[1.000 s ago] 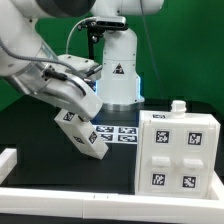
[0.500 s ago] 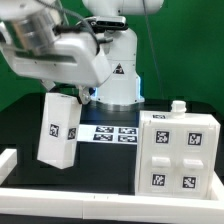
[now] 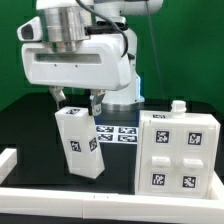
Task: Assemble cabinet
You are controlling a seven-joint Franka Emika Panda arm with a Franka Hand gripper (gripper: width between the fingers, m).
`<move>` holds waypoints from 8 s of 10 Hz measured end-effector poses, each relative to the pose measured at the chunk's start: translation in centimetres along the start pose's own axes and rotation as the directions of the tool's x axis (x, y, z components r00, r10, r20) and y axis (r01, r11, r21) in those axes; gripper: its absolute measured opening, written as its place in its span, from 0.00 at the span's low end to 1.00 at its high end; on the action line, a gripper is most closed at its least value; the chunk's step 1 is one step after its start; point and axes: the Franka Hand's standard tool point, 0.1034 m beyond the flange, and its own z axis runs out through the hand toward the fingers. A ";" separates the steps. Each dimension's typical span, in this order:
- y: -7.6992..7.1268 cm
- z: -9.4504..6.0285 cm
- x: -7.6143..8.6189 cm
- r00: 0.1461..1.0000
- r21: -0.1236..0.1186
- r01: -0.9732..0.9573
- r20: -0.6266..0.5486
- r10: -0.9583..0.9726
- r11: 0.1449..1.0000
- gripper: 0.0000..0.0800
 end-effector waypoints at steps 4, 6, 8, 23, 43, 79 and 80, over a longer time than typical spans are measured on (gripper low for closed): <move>0.4 1.4 0.0 1.000 -0.014 -0.003 -0.002 0.003 1.000 0.70; 0.5 1.4 0.1 1.000 -0.009 -0.025 0.000 0.025 1.000 0.70; 0.4 1.4 0.1 1.000 -0.010 -0.023 0.001 0.023 1.000 0.82; -0.1 3.1 4.9 0.831 -0.072 -0.118 0.539 0.139 0.990 1.00; 2.2 5.8 0.1 0.543 -0.199 -0.217 0.789 0.288 0.956 1.00; -16.5 -4.8 -5.6 0.922 -0.090 0.224 -0.305 -0.241 0.970 0.69; -16.5 -4.8 -5.7 0.925 -0.083 0.219 -0.299 -0.234 0.972 0.69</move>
Offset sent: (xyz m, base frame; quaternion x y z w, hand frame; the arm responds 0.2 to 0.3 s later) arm -0.0134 0.0074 -0.0256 -0.0118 -0.0150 0.0159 0.9997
